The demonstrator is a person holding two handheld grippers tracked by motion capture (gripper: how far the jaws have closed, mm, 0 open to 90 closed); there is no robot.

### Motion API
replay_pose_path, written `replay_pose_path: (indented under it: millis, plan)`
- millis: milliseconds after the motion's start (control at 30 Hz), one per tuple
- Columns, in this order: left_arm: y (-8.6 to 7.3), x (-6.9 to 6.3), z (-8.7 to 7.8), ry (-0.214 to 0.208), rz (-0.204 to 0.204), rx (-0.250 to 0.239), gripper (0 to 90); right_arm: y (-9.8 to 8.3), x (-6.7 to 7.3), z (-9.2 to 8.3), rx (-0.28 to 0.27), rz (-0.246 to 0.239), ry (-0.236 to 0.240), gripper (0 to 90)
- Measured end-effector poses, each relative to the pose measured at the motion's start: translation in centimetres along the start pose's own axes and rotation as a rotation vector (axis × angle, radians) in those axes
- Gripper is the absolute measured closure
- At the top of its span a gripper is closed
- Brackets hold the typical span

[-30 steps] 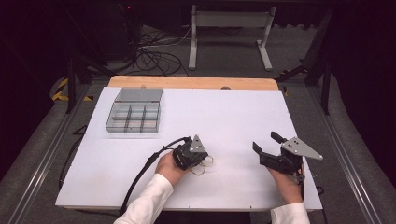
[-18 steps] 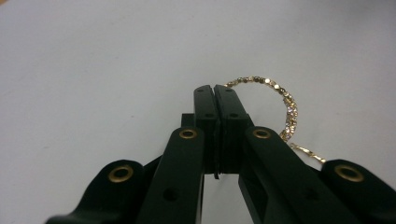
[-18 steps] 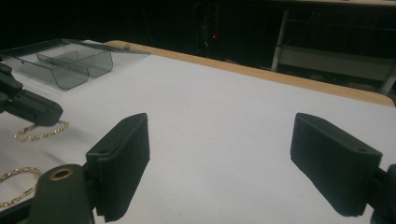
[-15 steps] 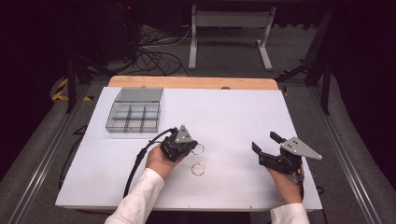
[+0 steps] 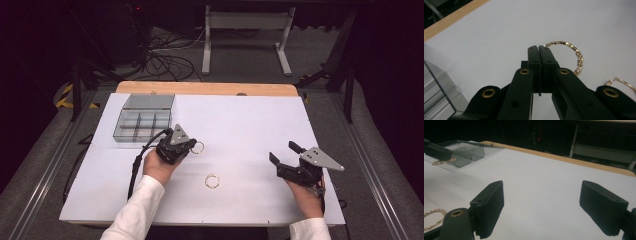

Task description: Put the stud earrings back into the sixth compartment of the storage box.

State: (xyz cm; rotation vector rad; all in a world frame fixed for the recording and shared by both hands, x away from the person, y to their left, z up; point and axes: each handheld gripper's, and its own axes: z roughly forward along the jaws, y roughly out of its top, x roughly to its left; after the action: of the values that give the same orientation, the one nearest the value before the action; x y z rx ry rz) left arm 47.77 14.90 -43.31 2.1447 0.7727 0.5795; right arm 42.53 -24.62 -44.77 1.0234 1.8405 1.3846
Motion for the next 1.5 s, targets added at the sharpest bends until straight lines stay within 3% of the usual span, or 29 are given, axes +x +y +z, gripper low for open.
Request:
replay_pose_path:
  millis: [633,700,1067,1200,1500]
  plan:
    - [-0.7,3.5,-1.8,0.159,-0.056,-0.032,88.9,-0.1,-0.1,0.1,0.004,-0.003,-0.002,20.3]
    - [-0.9,3.9,-1.9,0.192,-0.067,-0.035,88.9,-0.1,-0.1,0.1,0.005,-0.002,-0.003,20.3]
    - [-1.8,5.9,-1.8,0.272,-0.099,-0.022,88.9,-0.1,-0.2,0.1,0.006,0.004,-0.004,20.3]
    - [-2.4,6.9,-1.7,0.290,-0.141,-0.015,88.8,-0.2,-0.2,0.0,0.007,0.005,-0.006,20.3]
    - [-3.3,8.3,-1.3,0.342,-0.177,0.001,88.6,-0.2,-0.2,0.1,0.006,0.010,-0.007,20.4]
